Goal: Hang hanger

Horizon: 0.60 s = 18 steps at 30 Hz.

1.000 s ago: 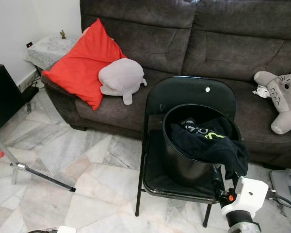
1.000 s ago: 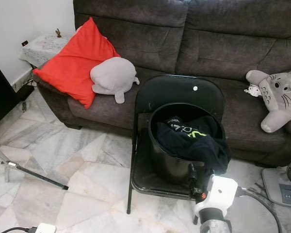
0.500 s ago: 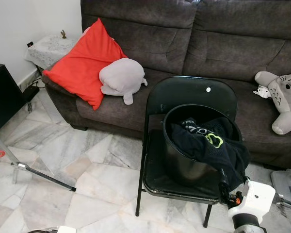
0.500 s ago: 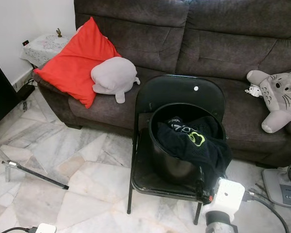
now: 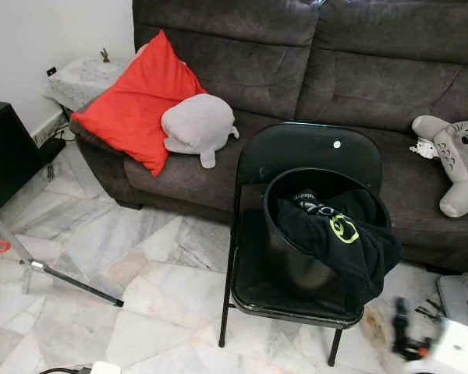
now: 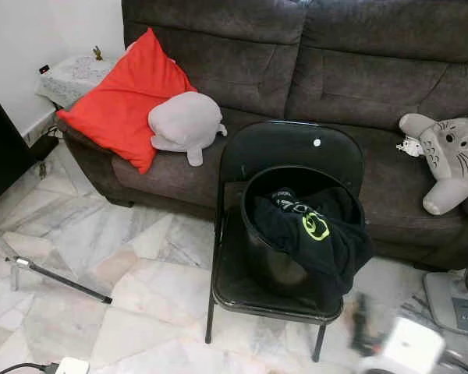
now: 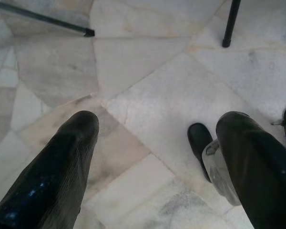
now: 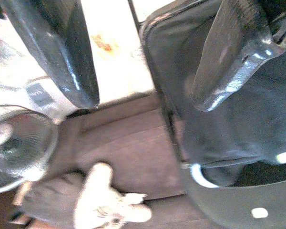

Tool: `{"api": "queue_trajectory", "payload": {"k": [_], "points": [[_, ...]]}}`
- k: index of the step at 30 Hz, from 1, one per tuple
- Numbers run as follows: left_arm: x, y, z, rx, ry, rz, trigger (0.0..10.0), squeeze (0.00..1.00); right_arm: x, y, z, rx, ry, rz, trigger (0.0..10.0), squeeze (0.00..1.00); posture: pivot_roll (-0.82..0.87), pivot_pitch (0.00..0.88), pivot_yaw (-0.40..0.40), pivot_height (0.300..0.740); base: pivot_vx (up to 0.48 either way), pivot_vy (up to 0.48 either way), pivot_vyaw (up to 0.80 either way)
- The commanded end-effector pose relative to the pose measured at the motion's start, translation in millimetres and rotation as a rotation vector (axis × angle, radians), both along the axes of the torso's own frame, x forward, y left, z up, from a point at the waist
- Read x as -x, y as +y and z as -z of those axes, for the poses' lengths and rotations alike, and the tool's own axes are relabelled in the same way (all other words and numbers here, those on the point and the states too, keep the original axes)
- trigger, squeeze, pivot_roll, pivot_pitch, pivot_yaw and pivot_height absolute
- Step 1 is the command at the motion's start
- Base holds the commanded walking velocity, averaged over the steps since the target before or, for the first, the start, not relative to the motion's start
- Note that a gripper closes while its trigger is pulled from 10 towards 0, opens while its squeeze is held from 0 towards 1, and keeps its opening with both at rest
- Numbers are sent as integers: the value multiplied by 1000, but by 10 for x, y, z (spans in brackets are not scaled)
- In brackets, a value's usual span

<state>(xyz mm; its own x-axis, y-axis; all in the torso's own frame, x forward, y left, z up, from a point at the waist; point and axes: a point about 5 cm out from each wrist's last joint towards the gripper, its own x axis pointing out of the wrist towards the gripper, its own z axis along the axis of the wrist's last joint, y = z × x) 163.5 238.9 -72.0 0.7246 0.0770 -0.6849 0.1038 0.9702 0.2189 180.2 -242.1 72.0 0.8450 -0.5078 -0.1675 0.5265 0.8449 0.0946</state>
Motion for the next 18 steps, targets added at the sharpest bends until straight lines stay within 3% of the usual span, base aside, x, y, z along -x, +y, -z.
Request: {"api": "queue_trajectory", "payload": {"k": [1, 2, 4, 5, 8, 10, 11, 18], "points": [[76, 4, 41, -10, 39, 10, 10000, 0, -44, -1, 34, 40, 43, 1, 10000, 0, -125, 107, 6, 740, 0, 0, 0], [74, 6, 40, -11, 39, 8, 10000, 0, -106, 14, 2, 104, 46, -41, 10000, 0, -125, 108, 7, 740, 0, 0, 0], [74, 7, 41, -10, 40, 6, 10000, 0, -159, 59, -25, 86, 12, -75, 10000, 0, -125, 108, 7, 740, 0, 0, 0], [79, 4, 45, -10, 43, 7, 10000, 0, -229, 162, -35, 35, -24, -149, 10000, 0, -124, 111, 6, 740, 0, 0, 0], [88, 2, 50, -9, 46, 6, 10000, 0, -289, 298, 17, 55, 26, -264, 10000, 0, -124, 111, 6, 740, 0, 0, 0], [102, 5, 55, -9, 49, 3, 10000, 0, -279, 344, 42, 154, 76, -312, 10000, 0, -117, 115, 4, 740, 0, 0, 0], [115, 9, 58, -9, 52, 2, 10000, 0, -258, 391, 32, 281, 95, -366, 10000, 0, -119, 118, 5, 740, 0, 0, 0], [133, -4, 70, -8, 60, 7, 10000, 0, -177, 407, 3, 263, 47, -358, 10000, 0, -127, 123, 7, 740, 0, 0, 0]]}}
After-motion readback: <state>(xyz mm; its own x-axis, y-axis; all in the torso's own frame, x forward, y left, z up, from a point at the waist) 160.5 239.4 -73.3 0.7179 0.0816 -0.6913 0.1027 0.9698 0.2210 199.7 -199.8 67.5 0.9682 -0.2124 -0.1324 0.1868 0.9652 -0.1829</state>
